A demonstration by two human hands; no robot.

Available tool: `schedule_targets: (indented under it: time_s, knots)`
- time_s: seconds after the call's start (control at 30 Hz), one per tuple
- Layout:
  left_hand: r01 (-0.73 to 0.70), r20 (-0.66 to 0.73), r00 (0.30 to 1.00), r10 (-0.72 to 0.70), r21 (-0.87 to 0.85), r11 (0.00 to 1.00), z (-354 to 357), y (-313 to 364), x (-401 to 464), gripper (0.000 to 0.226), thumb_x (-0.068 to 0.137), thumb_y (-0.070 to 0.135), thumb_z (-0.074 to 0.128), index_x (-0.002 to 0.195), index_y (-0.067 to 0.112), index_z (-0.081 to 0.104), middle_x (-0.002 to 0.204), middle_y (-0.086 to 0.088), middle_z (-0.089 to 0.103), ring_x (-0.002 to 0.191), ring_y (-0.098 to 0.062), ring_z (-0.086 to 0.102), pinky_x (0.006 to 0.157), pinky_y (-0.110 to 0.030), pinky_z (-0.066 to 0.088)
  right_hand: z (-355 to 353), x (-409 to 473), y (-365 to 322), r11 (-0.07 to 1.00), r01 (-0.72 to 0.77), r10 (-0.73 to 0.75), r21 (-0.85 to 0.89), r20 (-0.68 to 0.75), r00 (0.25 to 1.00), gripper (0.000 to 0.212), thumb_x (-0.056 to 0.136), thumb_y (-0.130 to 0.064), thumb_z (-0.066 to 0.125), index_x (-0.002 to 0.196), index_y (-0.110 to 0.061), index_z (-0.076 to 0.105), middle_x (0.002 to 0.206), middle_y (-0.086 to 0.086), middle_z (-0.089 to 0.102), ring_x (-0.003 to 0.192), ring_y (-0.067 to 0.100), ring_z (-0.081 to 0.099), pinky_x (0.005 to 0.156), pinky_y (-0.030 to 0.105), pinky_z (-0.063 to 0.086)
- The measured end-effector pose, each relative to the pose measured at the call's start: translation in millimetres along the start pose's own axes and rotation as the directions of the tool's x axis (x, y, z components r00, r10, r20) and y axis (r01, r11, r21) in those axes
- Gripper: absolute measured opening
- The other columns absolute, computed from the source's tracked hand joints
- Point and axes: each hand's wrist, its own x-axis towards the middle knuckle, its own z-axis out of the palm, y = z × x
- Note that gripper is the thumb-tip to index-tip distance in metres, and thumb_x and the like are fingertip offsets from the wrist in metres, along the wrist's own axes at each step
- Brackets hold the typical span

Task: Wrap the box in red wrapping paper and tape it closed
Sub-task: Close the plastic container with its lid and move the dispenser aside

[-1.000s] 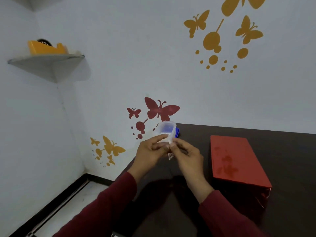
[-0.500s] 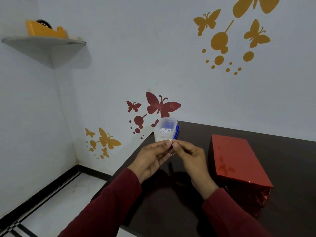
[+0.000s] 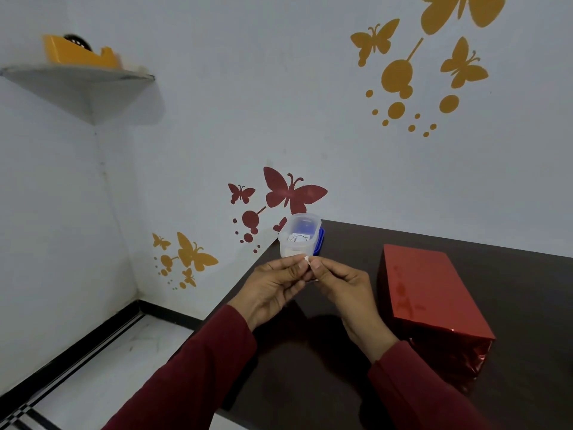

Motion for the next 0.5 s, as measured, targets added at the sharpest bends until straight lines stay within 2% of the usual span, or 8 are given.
schedule_targets:
  time_s: [0.1, 0.2, 0.3, 0.5]
  knots:
    - [0.000, 0.014, 1.000, 0.000, 0.012, 1.000, 0.2, 1.1, -2.6, 0.025, 0.080, 0.010, 0.078, 0.104, 0.005, 0.081, 0.102, -0.015, 0.078, 0.085, -0.017, 0.077, 0.066, -0.020, 0.060, 0.7, -0.8, -0.6, 0.999, 0.022, -0.023, -0.029, -0.018, 1.000, 0.023, 0.092, -0.015, 0.074, 0.114, -0.011, 0.080, 0.103, 0.003, 0.081, 0.105, 0.017, 0.076, 0.104, 0.045, 0.056]
    - [-0.011, -0.007, 1.000, 0.012, 0.042, 0.999, 2.4, 0.6, -4.0, 0.021, 0.084, 0.017, 0.079, 0.102, 0.007, 0.082, 0.103, -0.014, 0.078, 0.088, -0.017, 0.077, 0.066, -0.020, 0.060, 1.1, -1.5, 1.6, 0.986, 0.092, -0.100, -0.139, -0.052, 0.994, 0.021, 0.091, -0.017, 0.076, 0.111, -0.017, 0.081, 0.103, -0.004, 0.081, 0.104, 0.013, 0.075, 0.102, 0.042, 0.057]
    - [-0.020, -0.009, 1.000, 0.021, 0.048, 0.999, 3.1, 0.5, -3.7, 0.017, 0.087, 0.018, 0.077, 0.098, 0.008, 0.083, 0.101, -0.013, 0.079, 0.086, -0.016, 0.076, 0.068, -0.020, 0.060, 1.6, -2.8, 1.3, 0.968, 0.152, -0.165, -0.199, -0.051, 0.985, 0.019, 0.091, -0.017, 0.077, 0.110, -0.019, 0.082, 0.104, -0.008, 0.081, 0.104, 0.008, 0.075, 0.099, 0.036, 0.059]
    - [-0.112, 0.023, 0.994, 0.111, 0.075, 0.991, 2.2, -2.6, -2.3, 0.032, 0.082, 0.018, 0.075, 0.109, 0.002, 0.078, 0.094, -0.013, 0.078, 0.080, -0.015, 0.074, 0.065, -0.021, 0.058, 2.5, -2.7, -0.9, 0.956, 0.199, -0.214, -0.213, -0.048, 0.976, 0.016, 0.092, -0.015, 0.076, 0.106, -0.021, 0.083, 0.101, -0.007, 0.081, 0.102, 0.009, 0.075, 0.094, 0.028, 0.058]
